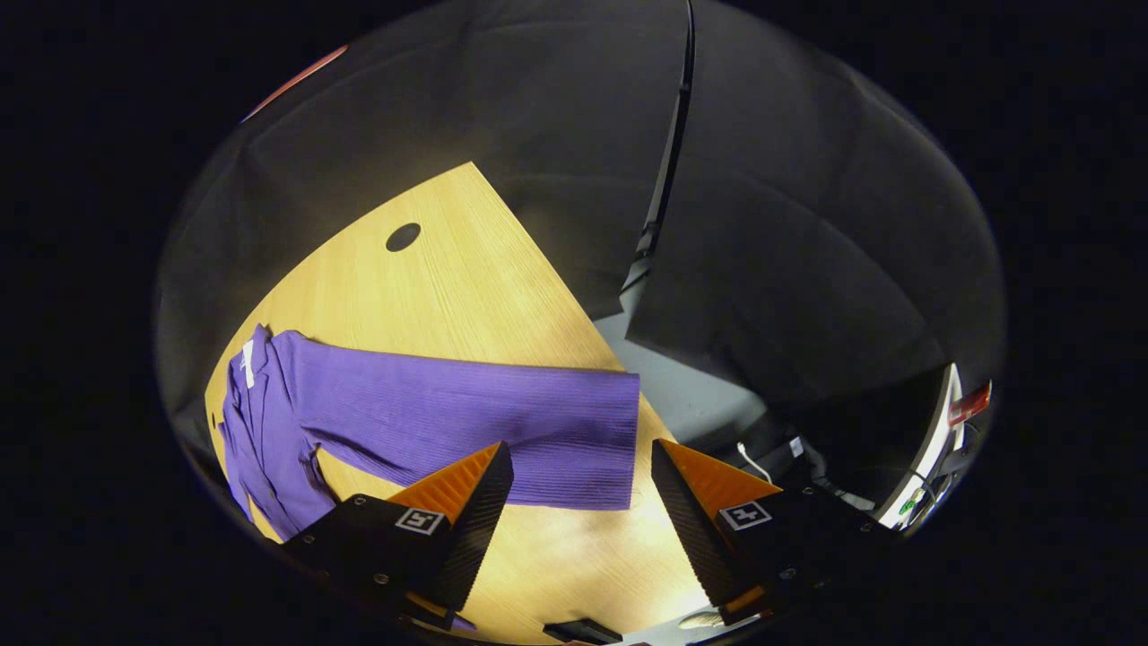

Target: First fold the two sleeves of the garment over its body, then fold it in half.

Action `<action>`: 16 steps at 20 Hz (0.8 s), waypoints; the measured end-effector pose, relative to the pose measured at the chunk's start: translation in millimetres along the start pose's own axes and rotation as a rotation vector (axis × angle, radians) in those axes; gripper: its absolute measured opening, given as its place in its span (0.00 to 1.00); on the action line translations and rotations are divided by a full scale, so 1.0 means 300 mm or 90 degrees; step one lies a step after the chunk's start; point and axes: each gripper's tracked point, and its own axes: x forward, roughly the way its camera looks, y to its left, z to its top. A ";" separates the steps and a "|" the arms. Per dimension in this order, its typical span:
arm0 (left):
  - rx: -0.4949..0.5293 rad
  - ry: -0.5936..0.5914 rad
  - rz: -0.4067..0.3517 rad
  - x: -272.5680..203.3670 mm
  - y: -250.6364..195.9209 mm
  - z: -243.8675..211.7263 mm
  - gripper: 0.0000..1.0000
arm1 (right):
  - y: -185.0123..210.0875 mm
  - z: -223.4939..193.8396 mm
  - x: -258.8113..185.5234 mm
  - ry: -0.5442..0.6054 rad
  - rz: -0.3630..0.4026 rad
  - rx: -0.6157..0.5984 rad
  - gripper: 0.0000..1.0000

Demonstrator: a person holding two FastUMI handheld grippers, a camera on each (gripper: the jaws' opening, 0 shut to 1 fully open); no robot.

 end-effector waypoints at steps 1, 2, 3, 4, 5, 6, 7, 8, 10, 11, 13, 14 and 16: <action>0.005 0.006 0.004 -0.010 -0.003 -0.014 0.97 | -0.003 -0.005 0.018 0.018 0.009 0.009 0.95; 0.009 0.012 0.007 -0.020 -0.008 -0.019 0.97 | -0.001 -0.012 0.038 0.037 0.021 0.020 0.95; 0.012 0.019 0.010 -0.028 -0.015 -0.029 0.97 | -0.005 -0.030 0.057 0.057 0.026 0.029 0.94; 0.015 0.025 0.013 -0.035 -0.017 -0.032 0.97 | -0.013 -0.042 0.076 0.074 0.026 0.030 0.94; 0.018 0.030 0.014 -0.041 -0.021 -0.043 0.96 | -0.021 -0.053 0.099 0.087 0.021 0.030 0.93; 0.021 0.035 0.016 -0.046 -0.028 -0.044 0.96 | -0.023 -0.063 0.116 0.100 0.018 0.028 0.93; 0.025 0.039 0.017 -0.051 -0.033 -0.052 0.96 | -0.019 -0.065 0.126 0.104 0.021 0.029 0.94; 0.028 0.044 0.019 -0.053 -0.038 -0.058 0.97 | -0.007 -0.063 0.141 0.107 0.026 0.029 0.94; 0.034 0.057 0.018 -0.060 -0.051 -0.076 0.97 | 0.004 -0.064 0.160 0.115 0.028 0.028 0.90; 0.036 0.064 0.017 -0.064 -0.060 -0.086 0.97 | -0.001 -0.069 0.162 0.122 0.011 0.020 0.85; 0.038 0.067 0.016 -0.060 -0.065 -0.086 1.00 | -0.012 -0.066 0.177 0.121 -0.012 0.001 0.63; 0.039 0.066 0.016 -0.058 -0.065 -0.083 1.00 | -0.029 -0.066 0.170 0.122 -0.027 -0.013 0.66; 0.037 0.067 0.017 -0.055 -0.065 -0.082 0.96 | -0.021 -0.075 0.170 0.123 -0.018 -0.020 0.55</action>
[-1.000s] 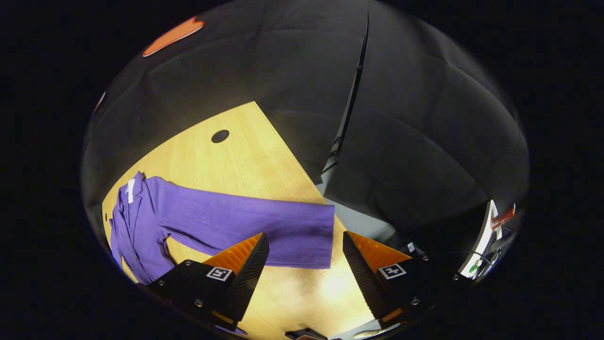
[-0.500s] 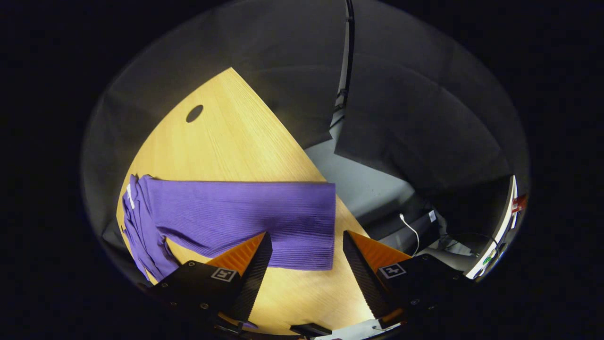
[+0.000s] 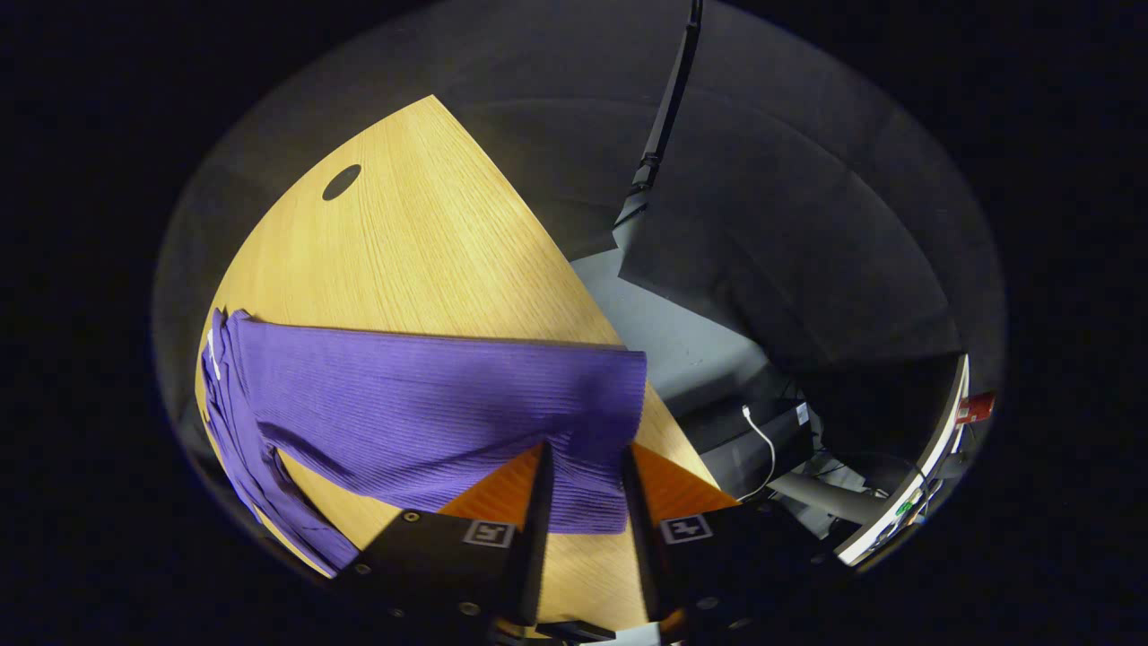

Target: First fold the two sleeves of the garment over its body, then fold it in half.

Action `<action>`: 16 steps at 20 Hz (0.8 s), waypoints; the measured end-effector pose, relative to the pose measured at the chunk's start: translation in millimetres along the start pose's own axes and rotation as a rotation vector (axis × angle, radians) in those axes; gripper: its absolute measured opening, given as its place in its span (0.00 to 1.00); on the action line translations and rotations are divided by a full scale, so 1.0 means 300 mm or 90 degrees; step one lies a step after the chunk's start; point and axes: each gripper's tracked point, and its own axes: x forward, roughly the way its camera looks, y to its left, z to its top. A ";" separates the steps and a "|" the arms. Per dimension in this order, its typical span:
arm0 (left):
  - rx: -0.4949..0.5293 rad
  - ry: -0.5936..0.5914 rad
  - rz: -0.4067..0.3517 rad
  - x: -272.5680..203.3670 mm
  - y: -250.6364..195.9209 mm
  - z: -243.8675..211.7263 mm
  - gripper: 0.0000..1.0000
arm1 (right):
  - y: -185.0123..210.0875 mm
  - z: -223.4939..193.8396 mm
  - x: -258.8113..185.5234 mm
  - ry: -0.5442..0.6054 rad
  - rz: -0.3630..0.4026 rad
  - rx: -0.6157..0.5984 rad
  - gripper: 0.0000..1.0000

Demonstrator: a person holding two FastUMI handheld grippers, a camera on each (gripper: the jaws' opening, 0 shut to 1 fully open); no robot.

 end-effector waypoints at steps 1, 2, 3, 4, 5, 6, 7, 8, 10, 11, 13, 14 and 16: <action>-0.002 0.001 -0.001 0.004 0.004 -0.008 0.96 | 0.011 0.001 -0.005 0.001 0.007 0.006 0.38; -0.005 0.001 -0.004 0.004 0.004 -0.009 0.96 | 0.028 -0.004 -0.011 0.003 0.023 0.025 0.19; -0.007 0.001 -0.006 0.004 0.010 -0.011 0.96 | 0.060 -0.012 -0.020 0.010 0.053 0.048 0.07; -0.008 -0.001 -0.008 0.007 0.019 -0.009 0.96 | 0.093 -0.013 -0.048 0.007 0.081 0.069 0.05; -0.008 -0.004 -0.010 0.010 0.030 -0.008 1.00 | 0.113 -0.010 -0.070 -0.005 0.095 0.075 0.03; -0.010 -0.007 -0.013 0.015 0.040 -0.007 1.00 | 0.112 0.000 -0.098 -0.021 0.093 0.071 0.03; -0.014 -0.010 -0.018 0.016 0.048 -0.015 0.96 | 0.119 0.003 -0.131 -0.036 0.098 0.064 0.03; -0.018 -0.012 -0.023 0.023 0.059 -0.014 0.96 | 0.143 0.012 -0.175 -0.050 0.108 0.064 0.03; -0.026 -0.012 -0.031 0.040 0.080 -0.028 0.96 | 0.216 0.018 -0.272 -0.074 0.130 0.057 0.03; -0.031 -0.012 -0.034 0.047 0.095 -0.033 0.96 | 0.244 0.019 -0.312 -0.086 0.131 0.046 0.03; -0.041 -0.014 -0.039 0.055 0.135 -0.040 0.96 | 0.321 0.020 -0.397 -0.113 0.139 0.020 0.03; -0.044 -0.015 -0.039 0.060 0.162 -0.044 1.00 | 0.367 0.021 -0.442 -0.126 0.146 0.006 0.03; -0.049 -0.014 -0.034 0.071 0.219 -0.068 0.96 | 0.468 0.014 -0.532 -0.146 0.160 -0.022 0.03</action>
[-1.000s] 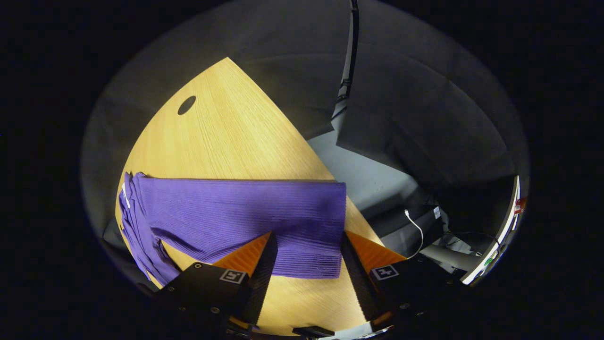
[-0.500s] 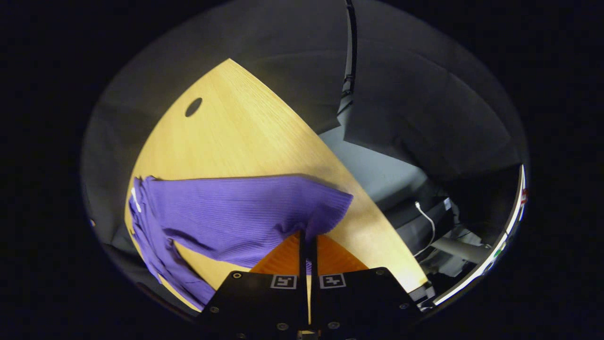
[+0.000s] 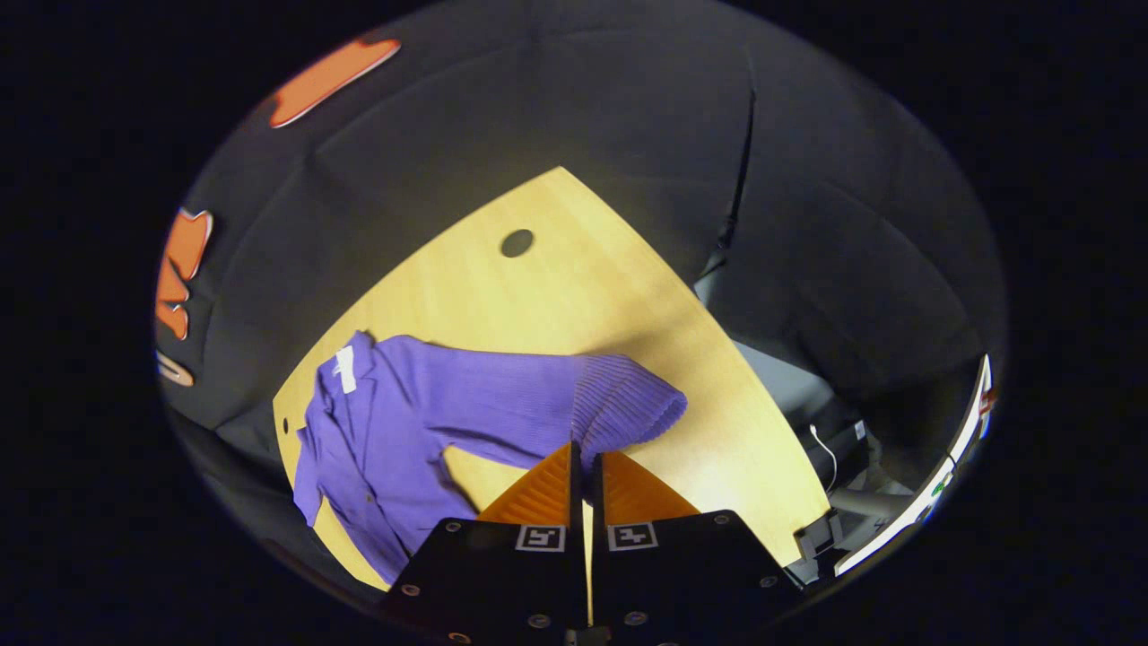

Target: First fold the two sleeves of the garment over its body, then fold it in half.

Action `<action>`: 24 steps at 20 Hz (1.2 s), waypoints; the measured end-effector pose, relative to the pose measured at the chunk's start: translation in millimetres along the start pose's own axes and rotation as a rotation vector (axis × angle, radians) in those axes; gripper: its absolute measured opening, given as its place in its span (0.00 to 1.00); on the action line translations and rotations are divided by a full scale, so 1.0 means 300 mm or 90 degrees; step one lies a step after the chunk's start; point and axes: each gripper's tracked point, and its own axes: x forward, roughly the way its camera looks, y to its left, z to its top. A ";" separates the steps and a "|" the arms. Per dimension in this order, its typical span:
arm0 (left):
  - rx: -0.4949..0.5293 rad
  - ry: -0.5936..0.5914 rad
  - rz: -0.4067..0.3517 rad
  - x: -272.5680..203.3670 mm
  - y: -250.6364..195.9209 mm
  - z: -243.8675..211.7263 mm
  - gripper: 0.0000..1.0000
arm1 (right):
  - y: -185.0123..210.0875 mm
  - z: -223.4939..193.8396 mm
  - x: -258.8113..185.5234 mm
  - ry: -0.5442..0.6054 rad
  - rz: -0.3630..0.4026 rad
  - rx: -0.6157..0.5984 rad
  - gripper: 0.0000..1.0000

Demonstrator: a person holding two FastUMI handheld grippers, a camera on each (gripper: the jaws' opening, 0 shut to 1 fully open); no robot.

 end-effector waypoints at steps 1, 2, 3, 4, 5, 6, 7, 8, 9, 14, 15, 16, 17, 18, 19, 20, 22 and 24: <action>-0.003 0.003 0.004 0.005 0.034 -0.016 0.96 | 0.059 -0.002 -0.021 -0.003 0.006 -0.015 0.03; -0.006 0.005 0.009 0.011 0.065 -0.024 0.96 | 0.117 0.004 -0.039 -0.011 0.011 -0.034 0.03; -0.010 0.010 0.015 0.013 0.104 -0.044 0.96 | 0.174 0.002 -0.061 -0.015 0.015 -0.052 0.03; -0.013 0.014 0.022 0.018 0.142 -0.055 0.96 | 0.234 0.003 -0.081 -0.020 0.024 -0.069 0.03; -0.016 0.017 0.030 0.021 0.181 -0.069 1.00 | 0.293 0.000 -0.094 -0.025 0.031 -0.084 0.03; -0.018 0.021 0.036 0.024 0.213 -0.080 1.00 | 0.347 0.005 -0.115 -0.028 0.039 -0.095 0.02; -0.019 0.024 0.044 0.025 0.245 -0.095 0.96 | 0.392 -0.001 -0.119 -0.032 0.041 -0.107 0.03; -0.021 0.030 0.049 0.029 0.275 -0.107 0.97 | 0.428 0.000 -0.127 -0.036 0.041 -0.120 0.03; -0.022 0.034 0.055 0.034 0.306 -0.122 1.00 | 0.472 -0.002 -0.139 -0.039 0.043 -0.132 0.03; -0.040 0.064 0.083 0.038 0.438 -0.209 0.97 | 0.687 -0.038 -0.158 -0.036 0.061 -0.172 0.02; -0.043 0.071 0.088 0.038 0.459 -0.236 0.97 | 0.732 -0.056 -0.161 -0.035 0.065 -0.183 0.02; -0.046 0.079 0.093 0.036 0.484 -0.252 0.96 | 0.781 -0.065 -0.161 -0.032 0.072 -0.192 0.03; -0.049 0.088 0.098 0.035 0.504 -0.274 0.97 | 0.835 -0.084 -0.164 -0.030 0.080 -0.201 0.03; -0.051 0.096 0.104 0.032 0.529 -0.293 0.96 | 0.887 -0.097 -0.164 -0.027 0.089 -0.211 0.02; -0.054 0.103 0.109 0.032 0.549 -0.312 0.96 | 0.936 -0.118 -0.164 -0.024 0.097 -0.222 0.03; -0.057 0.109 0.113 0.032 0.569 -0.329 0.97 | 0.990 -0.132 -0.160 -0.021 0.105 -0.235 0.03; -0.059 0.121 0.125 0.028 0.613 -0.362 0.97 | 1.094 -0.171 -0.148 -0.014 0.118 -0.262 0.03; -0.060 0.132 0.137 0.021 0.660 -0.388 0.97 | 1.192 -0.217 -0.136 -0.004 0.131 -0.294 0.03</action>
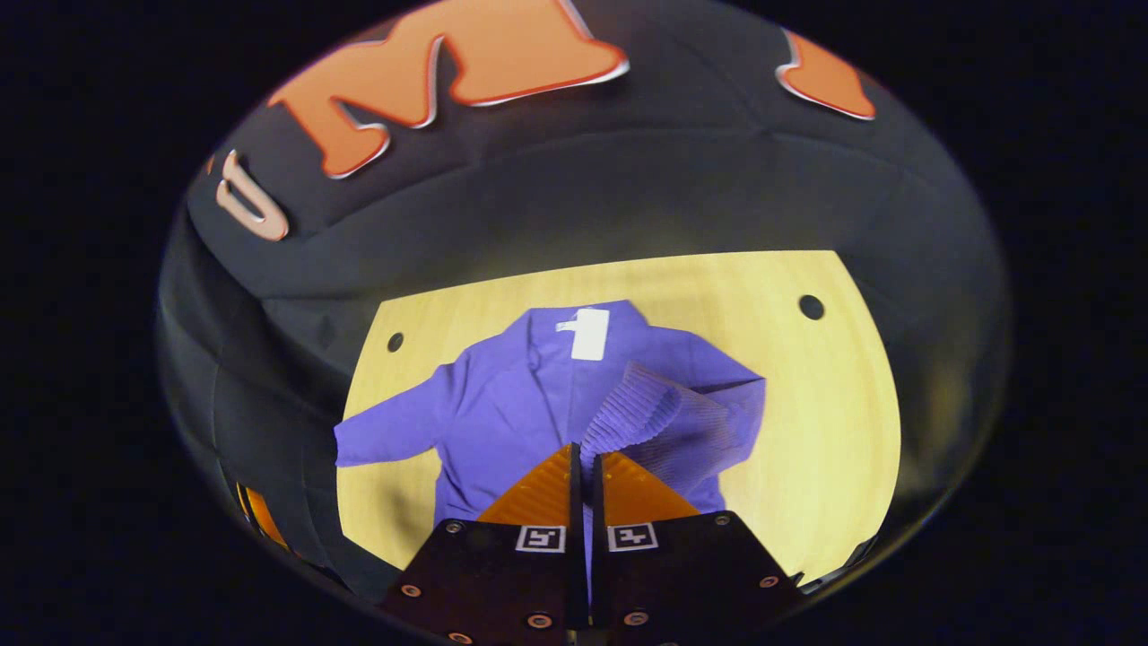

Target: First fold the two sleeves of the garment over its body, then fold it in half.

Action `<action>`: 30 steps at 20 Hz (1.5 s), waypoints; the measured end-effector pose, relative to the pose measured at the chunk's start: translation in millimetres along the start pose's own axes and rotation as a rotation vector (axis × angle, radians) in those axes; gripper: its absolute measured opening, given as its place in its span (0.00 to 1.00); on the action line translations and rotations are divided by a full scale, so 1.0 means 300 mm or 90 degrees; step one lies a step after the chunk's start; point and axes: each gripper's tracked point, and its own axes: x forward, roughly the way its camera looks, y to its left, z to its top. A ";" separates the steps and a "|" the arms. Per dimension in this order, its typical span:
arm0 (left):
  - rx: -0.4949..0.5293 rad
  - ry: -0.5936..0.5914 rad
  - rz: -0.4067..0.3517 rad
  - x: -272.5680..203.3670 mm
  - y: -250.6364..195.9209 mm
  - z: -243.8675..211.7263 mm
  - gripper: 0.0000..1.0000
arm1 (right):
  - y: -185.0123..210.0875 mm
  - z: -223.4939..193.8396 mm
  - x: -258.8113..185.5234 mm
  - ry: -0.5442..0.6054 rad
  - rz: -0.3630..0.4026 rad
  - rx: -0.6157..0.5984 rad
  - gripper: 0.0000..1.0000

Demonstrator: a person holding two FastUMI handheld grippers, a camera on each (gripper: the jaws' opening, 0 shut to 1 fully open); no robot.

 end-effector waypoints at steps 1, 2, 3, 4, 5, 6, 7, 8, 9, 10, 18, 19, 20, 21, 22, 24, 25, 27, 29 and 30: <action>0.000 0.004 0.006 0.000 0.022 -0.013 0.97 | 0.046 -0.003 0.021 0.003 0.005 -0.016 0.02; 0.000 0.009 0.011 0.005 0.042 -0.025 0.97 | 0.093 -0.004 0.044 0.007 0.010 -0.029 0.03; 0.000 0.014 0.017 0.006 0.063 -0.039 0.97 | 0.135 -0.008 0.061 0.012 0.018 -0.041 0.02; 0.000 0.020 0.021 0.010 0.082 -0.050 0.97 | 0.183 -0.010 0.084 0.020 0.028 -0.049 0.02; -0.001 0.027 0.027 0.008 0.103 -0.070 0.97 | 0.230 -0.017 0.105 0.026 0.039 -0.055 0.02; -0.002 0.032 0.031 0.014 0.120 -0.080 0.97 | 0.269 -0.018 0.125 0.030 0.050 -0.062 0.03; -0.004 0.037 0.035 0.018 0.135 -0.091 0.97 | 0.307 -0.023 0.145 0.034 0.057 -0.067 0.03; -0.005 0.042 0.039 0.021 0.151 -0.098 0.97 | 0.345 -0.026 0.163 0.038 0.067 -0.074 0.02; -0.005 0.047 0.042 0.027 0.162 -0.112 0.97 | 0.376 -0.031 0.186 0.042 0.068 -0.076 0.02; -0.005 0.052 0.045 0.035 0.168 -0.122 0.97 | 0.401 -0.042 0.206 0.051 0.073 -0.078 0.03; 0.022 0.074 0.043 0.144 0.193 -0.166 0.97 | 0.536 -0.045 0.114 -0.014 0.184 -0.114 0.56; 0.023 0.082 0.036 0.170 0.192 -0.173 0.96 | 0.522 -0.025 0.086 -0.044 0.181 -0.120 0.65; 0.013 0.086 0.028 0.205 0.196 -0.176 0.97 | 0.507 0.000 0.049 -0.075 0.178 -0.125 0.71; 0.002 0.100 0.030 0.245 0.213 -0.192 0.97 | 0.489 0.021 0.006 -0.107 0.174 -0.125 0.81; -0.007 0.120 0.036 0.293 0.237 -0.209 0.97 | 0.467 0.045 -0.035 -0.138 0.169 -0.123 0.85; -0.023 0.169 0.042 0.380 0.283 -0.262 0.97 | 0.407 0.087 -0.113 -0.200 0.150 -0.118 0.93; -0.025 0.198 0.045 0.423 0.306 -0.291 0.97 | 0.374 0.106 -0.151 -0.231 0.136 -0.115 0.96; -0.025 0.254 0.051 0.507 0.354 -0.358 0.97 | 0.287 0.135 -0.222 -0.285 0.102 -0.109 0.96; -0.017 0.315 0.051 0.564 0.399 -0.453 0.98 | 0.213 0.127 -0.284 -0.319 0.067 -0.104 0.96; -0.008 0.342 0.049 0.592 0.425 -0.491 0.98 | 0.175 0.117 -0.314 -0.333 0.050 -0.102 0.96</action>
